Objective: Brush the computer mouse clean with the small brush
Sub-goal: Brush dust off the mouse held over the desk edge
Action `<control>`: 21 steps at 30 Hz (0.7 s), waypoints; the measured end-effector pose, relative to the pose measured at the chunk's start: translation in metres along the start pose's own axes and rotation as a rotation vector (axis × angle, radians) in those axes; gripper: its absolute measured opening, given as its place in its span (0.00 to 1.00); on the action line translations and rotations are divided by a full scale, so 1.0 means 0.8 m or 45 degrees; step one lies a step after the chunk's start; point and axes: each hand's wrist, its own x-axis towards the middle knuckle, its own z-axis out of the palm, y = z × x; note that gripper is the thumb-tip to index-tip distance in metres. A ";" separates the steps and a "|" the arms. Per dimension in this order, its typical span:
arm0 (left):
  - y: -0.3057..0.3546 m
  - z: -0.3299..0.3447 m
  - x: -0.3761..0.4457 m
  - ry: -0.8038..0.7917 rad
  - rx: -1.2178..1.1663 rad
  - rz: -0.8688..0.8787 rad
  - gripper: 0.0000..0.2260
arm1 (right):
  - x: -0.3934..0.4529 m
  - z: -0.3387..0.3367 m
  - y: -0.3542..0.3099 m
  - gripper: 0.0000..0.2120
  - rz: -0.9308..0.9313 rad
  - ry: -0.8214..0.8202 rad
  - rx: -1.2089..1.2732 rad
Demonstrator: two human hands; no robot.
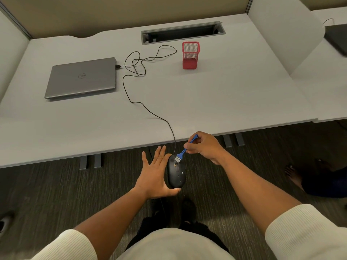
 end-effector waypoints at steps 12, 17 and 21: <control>0.002 0.000 -0.005 -0.016 -0.002 -0.002 0.57 | -0.003 -0.006 0.009 0.13 0.097 -0.054 0.102; 0.003 0.000 -0.008 -0.023 -0.031 0.001 0.57 | -0.002 0.002 0.010 0.11 0.044 0.167 0.115; 0.004 -0.002 -0.008 -0.011 -0.022 0.006 0.57 | -0.002 -0.004 0.014 0.11 0.111 0.089 0.147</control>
